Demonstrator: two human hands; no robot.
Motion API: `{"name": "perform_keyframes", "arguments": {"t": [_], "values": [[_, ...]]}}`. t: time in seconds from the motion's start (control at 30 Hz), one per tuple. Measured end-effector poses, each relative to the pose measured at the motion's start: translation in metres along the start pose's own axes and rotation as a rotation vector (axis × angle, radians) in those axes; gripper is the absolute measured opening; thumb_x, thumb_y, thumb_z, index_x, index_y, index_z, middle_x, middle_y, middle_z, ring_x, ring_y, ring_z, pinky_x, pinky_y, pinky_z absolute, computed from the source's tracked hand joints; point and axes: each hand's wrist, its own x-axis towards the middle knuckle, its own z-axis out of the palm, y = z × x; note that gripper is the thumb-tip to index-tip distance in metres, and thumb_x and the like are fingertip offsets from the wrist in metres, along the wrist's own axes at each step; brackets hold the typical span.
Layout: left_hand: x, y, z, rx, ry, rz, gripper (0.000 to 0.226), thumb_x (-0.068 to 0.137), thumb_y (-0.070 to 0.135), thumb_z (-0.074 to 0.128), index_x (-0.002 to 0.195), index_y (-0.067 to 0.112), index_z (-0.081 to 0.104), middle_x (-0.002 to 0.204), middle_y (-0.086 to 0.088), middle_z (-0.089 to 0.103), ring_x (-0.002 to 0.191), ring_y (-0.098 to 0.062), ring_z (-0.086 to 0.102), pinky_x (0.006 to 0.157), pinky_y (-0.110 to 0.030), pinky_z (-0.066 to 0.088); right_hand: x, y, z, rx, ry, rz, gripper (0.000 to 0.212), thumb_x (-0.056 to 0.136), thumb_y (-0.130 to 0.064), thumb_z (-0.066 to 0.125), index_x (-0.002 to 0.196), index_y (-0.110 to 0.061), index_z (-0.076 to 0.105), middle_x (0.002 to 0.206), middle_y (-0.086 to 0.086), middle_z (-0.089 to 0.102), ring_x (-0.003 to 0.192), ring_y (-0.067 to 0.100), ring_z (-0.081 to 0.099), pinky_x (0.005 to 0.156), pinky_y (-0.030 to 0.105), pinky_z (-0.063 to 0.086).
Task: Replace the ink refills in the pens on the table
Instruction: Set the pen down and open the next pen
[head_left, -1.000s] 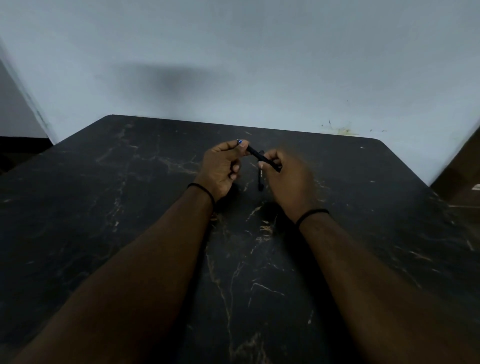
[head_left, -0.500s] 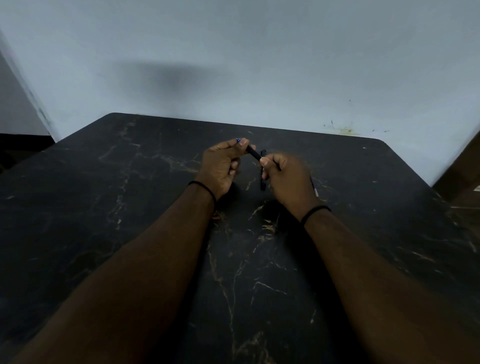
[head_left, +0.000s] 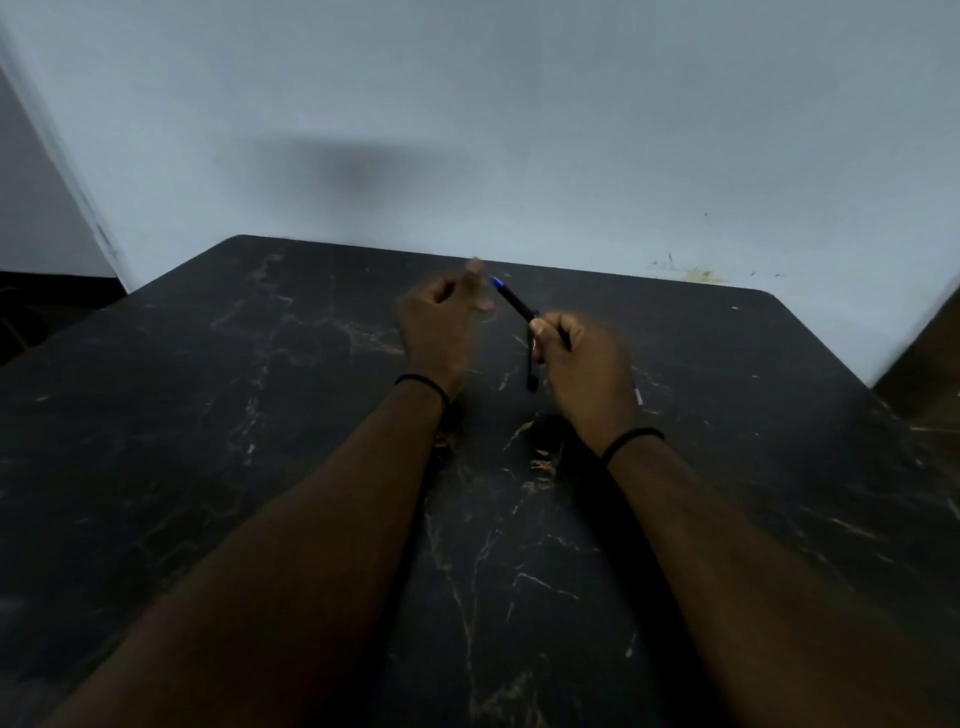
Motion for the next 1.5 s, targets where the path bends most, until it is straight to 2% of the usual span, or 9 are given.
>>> {"name": "perform_keyframes", "arguments": {"t": [0.17, 0.3, 0.4, 0.6, 0.77, 1.07, 1.27, 1.4, 1.5], "values": [[0.013, 0.003, -0.026, 0.549, 0.376, 0.152, 0.034, 0.097, 0.045, 0.051, 0.078, 0.017, 0.059, 0.078, -0.003, 0.062, 0.070, -0.013, 0.054, 0.062, -0.024, 0.034, 0.000, 0.007, -0.001, -0.146, 0.021, -0.017, 0.029, 0.100, -0.041, 0.053, 0.078, -0.024, 0.062, 0.069, -0.007, 0.062, 0.063, 0.004, 0.056, 0.057, 0.027, 0.041], [0.015, -0.003, -0.032, 0.783, 0.292, 0.047, 0.037, 0.094, 0.046, 0.053, 0.101, 0.010, 0.058, 0.105, -0.010, 0.064, 0.094, -0.025, 0.060, 0.075, -0.033, 0.041, 0.000, 0.009, 0.000, -0.185, 0.032, -0.049, 0.027, 0.101, -0.040, 0.053, 0.081, -0.024, 0.063, 0.070, -0.008, 0.058, 0.063, 0.006, 0.053, 0.058, 0.028, 0.037], [0.010, -0.004, -0.030, 1.062, 0.162, -0.069, 0.062, 0.088, 0.054, 0.057, 0.126, 0.005, 0.048, 0.128, -0.019, 0.057, 0.117, -0.036, 0.054, 0.094, -0.045, 0.043, 0.000, 0.009, -0.001, -0.176, 0.035, -0.066, 0.026, 0.101, -0.039, 0.053, 0.083, -0.023, 0.065, 0.074, -0.007, 0.060, 0.068, 0.012, 0.056, 0.062, 0.030, 0.044], [0.010, -0.007, -0.026, 1.350, -0.077, 0.009, 0.041, 0.091, 0.036, 0.051, 0.116, 0.006, 0.061, 0.121, -0.019, 0.061, 0.111, -0.036, 0.058, 0.092, -0.043, 0.045, 0.000, 0.008, 0.000, -0.169, 0.030, -0.085, 0.023, 0.100, -0.037, 0.054, 0.079, -0.029, 0.059, 0.070, -0.009, 0.055, 0.066, 0.011, 0.054, 0.062, 0.028, 0.039], [0.008, -0.006, -0.024, 1.201, 0.027, 0.048, 0.027, 0.089, 0.026, 0.059, 0.104, 0.005, 0.069, 0.110, -0.017, 0.067, 0.100, -0.036, 0.064, 0.079, -0.041, 0.050, 0.000, 0.009, 0.000, -0.171, 0.022, -0.077, 0.024, 0.099, -0.038, 0.055, 0.079, -0.027, 0.060, 0.072, -0.008, 0.057, 0.069, 0.012, 0.055, 0.064, 0.031, 0.044], [0.014, -0.010, -0.020, 1.211, -0.036, 0.165, 0.022, 0.091, 0.024, 0.059, 0.105, 0.011, 0.069, 0.107, -0.014, 0.069, 0.103, -0.034, 0.063, 0.081, -0.041, 0.049, -0.001, 0.007, 0.000, -0.169, 0.012, -0.066, 0.023, 0.100, -0.037, 0.056, 0.079, -0.028, 0.059, 0.072, -0.010, 0.057, 0.067, 0.010, 0.055, 0.063, 0.030, 0.045], [0.024, -0.014, -0.014, 0.584, 0.003, 0.039, 0.023, 0.098, 0.016, 0.055, 0.118, 0.007, 0.061, 0.110, -0.011, 0.064, 0.093, -0.019, 0.059, 0.078, -0.029, 0.045, -0.002, 0.005, -0.001, -0.172, 0.008, -0.057, 0.023, 0.100, -0.036, 0.056, 0.080, -0.027, 0.060, 0.071, -0.009, 0.057, 0.067, 0.009, 0.054, 0.062, 0.027, 0.038], [0.019, -0.009, -0.016, 0.017, 0.041, -0.153, 0.026, 0.089, 0.023, 0.070, 0.104, 0.002, 0.068, 0.073, -0.002, 0.063, 0.048, -0.006, 0.048, 0.045, -0.021, 0.040, -0.003, 0.004, -0.002, -0.179, -0.002, -0.070, 0.022, 0.100, -0.036, 0.056, 0.080, -0.028, 0.059, 0.071, -0.010, 0.056, 0.064, 0.006, 0.052, 0.060, 0.026, 0.034], [0.018, -0.004, -0.020, -0.154, 0.071, -0.248, 0.029, 0.084, 0.030, 0.075, 0.091, 0.002, 0.068, 0.072, -0.004, 0.068, 0.039, -0.006, 0.044, 0.036, -0.018, 0.034, -0.003, 0.004, -0.003, -0.186, -0.023, -0.087, 0.021, 0.100, -0.038, 0.055, 0.082, -0.028, 0.061, 0.075, -0.008, 0.061, 0.068, 0.010, 0.056, 0.063, 0.027, 0.039]]}}
